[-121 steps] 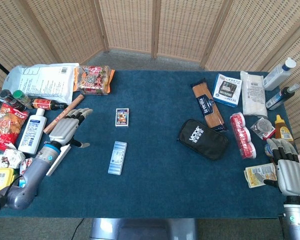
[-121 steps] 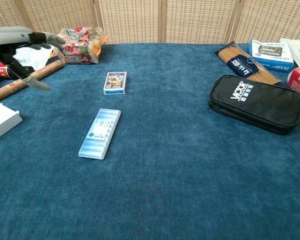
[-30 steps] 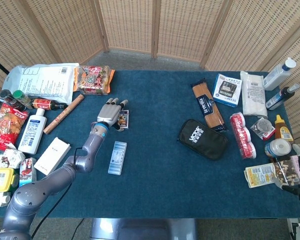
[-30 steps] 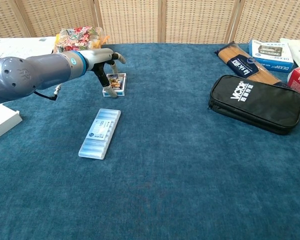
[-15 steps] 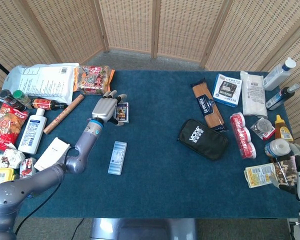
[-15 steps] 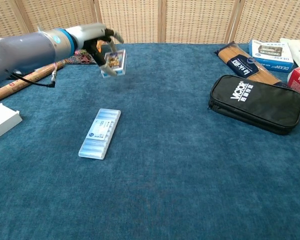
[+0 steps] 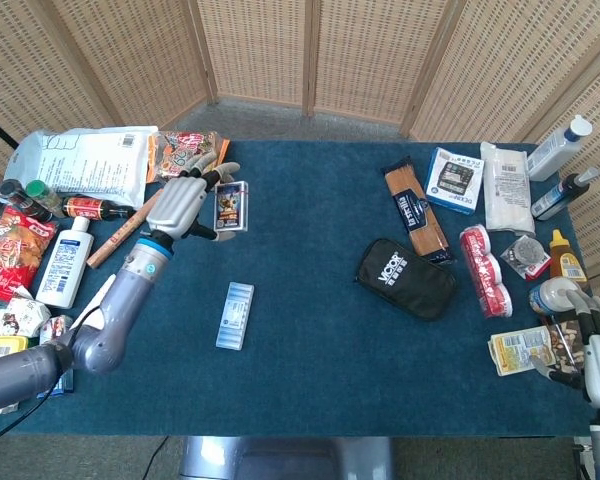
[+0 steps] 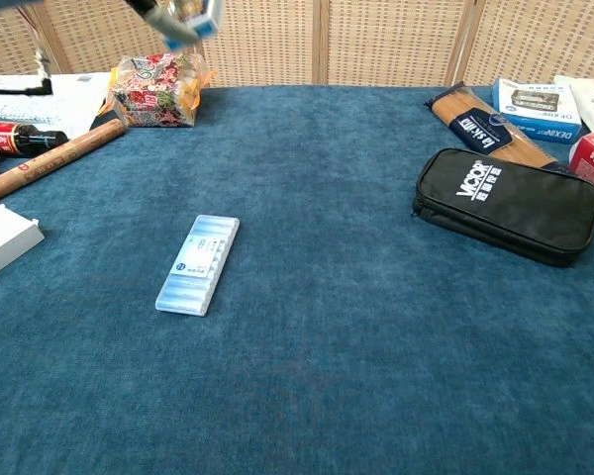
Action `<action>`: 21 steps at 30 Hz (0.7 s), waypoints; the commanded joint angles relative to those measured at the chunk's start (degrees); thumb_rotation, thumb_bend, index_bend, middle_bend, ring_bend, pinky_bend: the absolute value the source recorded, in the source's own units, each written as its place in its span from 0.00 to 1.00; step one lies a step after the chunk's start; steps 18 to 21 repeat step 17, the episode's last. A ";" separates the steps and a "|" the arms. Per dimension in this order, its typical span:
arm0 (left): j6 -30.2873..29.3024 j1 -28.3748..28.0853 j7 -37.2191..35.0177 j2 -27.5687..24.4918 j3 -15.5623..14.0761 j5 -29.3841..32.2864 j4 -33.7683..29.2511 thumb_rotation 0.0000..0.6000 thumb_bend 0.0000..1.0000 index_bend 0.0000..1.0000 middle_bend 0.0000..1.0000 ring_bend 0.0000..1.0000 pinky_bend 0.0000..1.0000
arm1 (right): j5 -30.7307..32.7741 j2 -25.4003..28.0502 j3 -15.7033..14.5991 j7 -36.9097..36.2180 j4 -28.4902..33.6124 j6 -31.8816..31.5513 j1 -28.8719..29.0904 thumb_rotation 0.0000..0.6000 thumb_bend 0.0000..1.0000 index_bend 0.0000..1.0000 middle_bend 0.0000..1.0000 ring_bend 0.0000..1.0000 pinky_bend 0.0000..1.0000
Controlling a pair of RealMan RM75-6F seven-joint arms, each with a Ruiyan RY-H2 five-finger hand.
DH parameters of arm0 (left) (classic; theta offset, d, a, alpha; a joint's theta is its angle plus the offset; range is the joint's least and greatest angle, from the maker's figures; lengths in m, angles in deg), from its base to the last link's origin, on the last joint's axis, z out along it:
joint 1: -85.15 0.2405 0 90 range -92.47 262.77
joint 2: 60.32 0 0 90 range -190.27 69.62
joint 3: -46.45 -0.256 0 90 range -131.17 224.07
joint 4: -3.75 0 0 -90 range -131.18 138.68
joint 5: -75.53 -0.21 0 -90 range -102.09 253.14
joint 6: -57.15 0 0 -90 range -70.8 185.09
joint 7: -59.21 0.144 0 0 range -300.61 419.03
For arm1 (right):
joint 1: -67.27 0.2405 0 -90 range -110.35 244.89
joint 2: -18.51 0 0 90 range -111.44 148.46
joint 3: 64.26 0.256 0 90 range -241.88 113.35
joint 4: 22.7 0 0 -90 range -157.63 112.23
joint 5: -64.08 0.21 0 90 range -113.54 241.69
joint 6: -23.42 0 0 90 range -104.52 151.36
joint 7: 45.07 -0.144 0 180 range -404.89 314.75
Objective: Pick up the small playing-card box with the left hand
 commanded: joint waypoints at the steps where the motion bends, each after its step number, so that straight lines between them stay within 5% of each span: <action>1: -4.08 2.60 -0.96 -4.31 1.49 -1.20 -5.82 1.00 0.14 0.17 0.57 0.03 0.00 | -0.16 -0.19 -0.14 -0.60 -0.37 -0.02 -0.14 1.00 0.11 0.00 0.01 0.00 0.00; 10: -8.52 5.21 -5.12 -8.91 3.98 -2.32 -12.74 1.00 0.14 0.17 0.57 0.03 0.00 | -0.48 -1.43 -0.36 -2.42 -2.28 0.79 0.09 1.00 0.11 0.00 0.01 0.00 0.00; 21: -8.94 5.11 -6.32 -10.05 4.20 -3.09 -14.19 1.00 0.14 0.17 0.58 0.03 0.00 | -0.40 -1.77 -0.15 -2.48 -2.53 1.16 0.40 1.00 0.11 0.00 0.01 0.00 0.00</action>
